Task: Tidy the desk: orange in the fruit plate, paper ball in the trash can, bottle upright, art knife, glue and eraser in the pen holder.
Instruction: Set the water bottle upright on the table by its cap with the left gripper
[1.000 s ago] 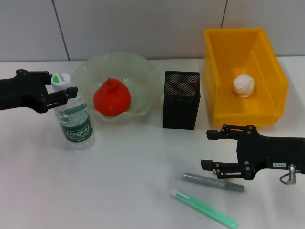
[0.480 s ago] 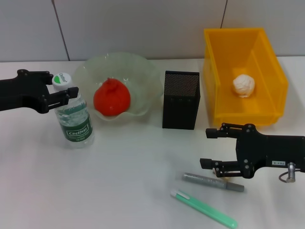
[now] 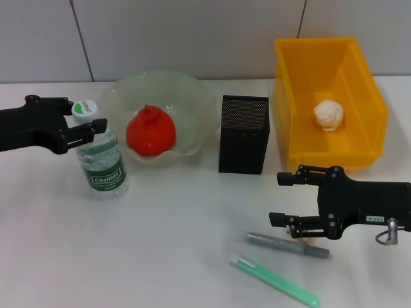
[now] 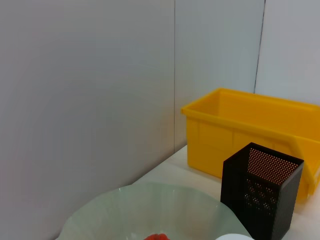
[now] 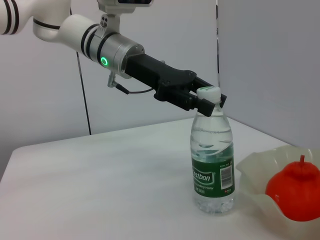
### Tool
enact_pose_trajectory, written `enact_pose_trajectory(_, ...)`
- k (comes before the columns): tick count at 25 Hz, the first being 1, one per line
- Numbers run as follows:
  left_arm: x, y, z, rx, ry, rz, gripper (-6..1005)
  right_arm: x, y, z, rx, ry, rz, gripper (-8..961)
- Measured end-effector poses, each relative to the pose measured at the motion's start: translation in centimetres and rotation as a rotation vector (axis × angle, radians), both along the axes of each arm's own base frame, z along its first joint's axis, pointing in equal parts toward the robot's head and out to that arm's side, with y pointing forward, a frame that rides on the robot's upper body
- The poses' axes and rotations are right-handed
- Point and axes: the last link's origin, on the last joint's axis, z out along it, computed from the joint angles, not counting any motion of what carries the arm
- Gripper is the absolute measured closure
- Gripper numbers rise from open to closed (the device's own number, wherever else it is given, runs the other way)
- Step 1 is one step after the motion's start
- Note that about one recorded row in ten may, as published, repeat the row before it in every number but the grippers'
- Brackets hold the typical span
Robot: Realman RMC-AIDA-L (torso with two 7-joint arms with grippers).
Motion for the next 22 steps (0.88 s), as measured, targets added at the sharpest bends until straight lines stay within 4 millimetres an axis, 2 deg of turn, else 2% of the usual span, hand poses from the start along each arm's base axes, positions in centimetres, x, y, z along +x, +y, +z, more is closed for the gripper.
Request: enact_pose_trajectory(22,-0.12,0.09,0.1,0.016,-0.032,0.001,428,-0.16,0.13,0.0,-0.001,0.001,0.003,174)
